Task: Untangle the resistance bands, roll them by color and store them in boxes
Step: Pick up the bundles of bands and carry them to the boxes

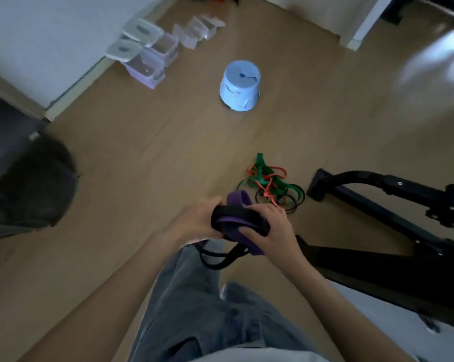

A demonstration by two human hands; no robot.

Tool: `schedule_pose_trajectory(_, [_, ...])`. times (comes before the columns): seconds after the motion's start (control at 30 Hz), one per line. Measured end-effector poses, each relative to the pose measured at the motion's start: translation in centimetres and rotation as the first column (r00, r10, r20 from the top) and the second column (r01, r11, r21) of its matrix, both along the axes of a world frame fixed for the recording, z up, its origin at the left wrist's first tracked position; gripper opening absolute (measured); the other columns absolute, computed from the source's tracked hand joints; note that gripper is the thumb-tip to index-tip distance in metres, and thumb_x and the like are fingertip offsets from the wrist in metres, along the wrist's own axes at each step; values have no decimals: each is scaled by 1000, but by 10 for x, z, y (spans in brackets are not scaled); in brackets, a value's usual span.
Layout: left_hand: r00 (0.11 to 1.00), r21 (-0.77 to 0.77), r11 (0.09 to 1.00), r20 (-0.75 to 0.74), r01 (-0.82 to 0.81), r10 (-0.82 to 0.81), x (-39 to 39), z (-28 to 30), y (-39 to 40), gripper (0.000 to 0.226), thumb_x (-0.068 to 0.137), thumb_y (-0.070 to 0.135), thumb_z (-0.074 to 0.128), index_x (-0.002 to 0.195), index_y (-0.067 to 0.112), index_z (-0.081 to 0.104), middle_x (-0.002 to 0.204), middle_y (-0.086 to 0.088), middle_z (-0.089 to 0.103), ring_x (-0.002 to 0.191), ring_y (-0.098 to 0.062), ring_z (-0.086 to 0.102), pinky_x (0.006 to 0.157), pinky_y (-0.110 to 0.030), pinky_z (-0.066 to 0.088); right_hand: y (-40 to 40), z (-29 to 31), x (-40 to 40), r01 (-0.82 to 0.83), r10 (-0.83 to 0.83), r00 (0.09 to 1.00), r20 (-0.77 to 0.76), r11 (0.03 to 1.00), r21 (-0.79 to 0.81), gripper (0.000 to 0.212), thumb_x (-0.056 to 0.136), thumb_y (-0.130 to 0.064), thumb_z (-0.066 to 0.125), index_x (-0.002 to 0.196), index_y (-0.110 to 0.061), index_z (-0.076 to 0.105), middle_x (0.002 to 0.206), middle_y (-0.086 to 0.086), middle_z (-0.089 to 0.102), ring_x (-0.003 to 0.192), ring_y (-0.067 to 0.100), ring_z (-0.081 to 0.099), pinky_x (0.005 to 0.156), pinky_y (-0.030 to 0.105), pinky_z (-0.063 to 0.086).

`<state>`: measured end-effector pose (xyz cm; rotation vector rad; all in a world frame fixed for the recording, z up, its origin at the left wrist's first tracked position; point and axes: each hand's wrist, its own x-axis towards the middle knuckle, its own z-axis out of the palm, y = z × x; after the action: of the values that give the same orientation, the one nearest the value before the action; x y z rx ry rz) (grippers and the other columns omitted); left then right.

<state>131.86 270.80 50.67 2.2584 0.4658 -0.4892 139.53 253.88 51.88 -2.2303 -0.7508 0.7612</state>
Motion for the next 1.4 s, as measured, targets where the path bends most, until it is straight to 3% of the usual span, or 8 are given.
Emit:
schedule_pose_trajectory(0.13, [985, 56, 998, -172, 11, -1, 89, -35, 43, 44, 67, 35, 70, 102, 16, 50, 96, -5, 65, 90, -29, 60, 74, -37, 48, 34, -39, 73, 302, -306, 946, -104, 952, -53, 53, 82, -26, 70, 127, -8, 49, 127, 6, 44, 119, 19, 40, 101, 23, 29])
schedule_pose_trajectory(0.33, [959, 76, 997, -282, -4, 25, 207, -146, 79, 33, 71, 18, 65, 98, 14, 46, 81, -2, 57, 76, -26, 57, 62, -32, 42, 28, -193, 153, 498, -596, 772, -221, 783, -373, 60, 91, -29, 59, 140, -5, 34, 142, 12, 37, 130, 25, 37, 105, 32, 30])
schedule_pose_trajectory(0.67, [925, -86, 956, -290, -279, 244, 254, -475, 111, 37, 57, 36, 69, 89, 23, 54, 73, 13, 57, 68, -5, 53, 58, -25, 38, 23, -591, 309, -70, -74, 980, -185, 743, -665, 92, 82, -38, 68, 148, -36, 4, 158, 10, -8, 140, 47, 4, 111, 59, 16])
schedule_pose_trajectory(0.77, [912, -63, 945, -291, -321, 290, 272, -547, 99, 24, 58, 33, 73, 70, 27, 53, 52, 14, 56, 51, 3, 52, 43, -17, 35, 29, -679, 330, -60, -44, 992, -122, 681, -729, 105, 75, -44, 74, 148, -39, -2, 155, 15, -21, 139, 50, -2, 108, 64, 13])
schedule_pose_trajectory(0.87, [898, -36, 930, -274, -366, 343, 284, -590, 85, 24, 50, 38, 64, 68, 27, 52, 61, 12, 57, 60, -3, 53, 49, -23, 36, 34, -724, 333, 157, -164, 984, 65, 644, -748, 95, 72, -45, 75, 145, -34, 15, 153, 23, -2, 135, 51, 14, 103, 61, 26])
schedule_pose_trajectory(1.1, [810, 20, 871, -357, -491, 465, 288, -504, 90, 34, 62, 37, 71, 88, 24, 54, 77, 3, 61, 81, -28, 61, 74, -40, 52, 57, -593, 325, 260, -406, 905, -125, 761, -594, 42, 74, -32, 67, 111, -23, 51, 100, 9, 65, 90, 33, 64, 72, 37, 51])
schedule_pose_trajectory(1.3, [748, 51, 775, -230, -630, 623, 268, -266, 141, 39, 70, 26, 72, 98, 19, 45, 84, 10, 54, 87, -22, 56, 66, -29, 39, 100, -323, 295, 425, -557, 750, -358, 820, -384, 36, 75, -24, 73, 106, -22, 55, 87, 3, 68, 74, 24, 65, 69, 41, 55])
schedule_pose_trajectory(1.4, [809, 35, 827, -191, -561, 556, 262, -151, 175, 42, 72, 25, 70, 102, 29, 41, 85, 15, 52, 76, -13, 53, 65, -26, 37, 123, -196, 296, 426, -504, 821, -268, 854, -299, 34, 75, -26, 73, 105, -21, 57, 78, -5, 63, 64, 9, 60, 55, 22, 46])
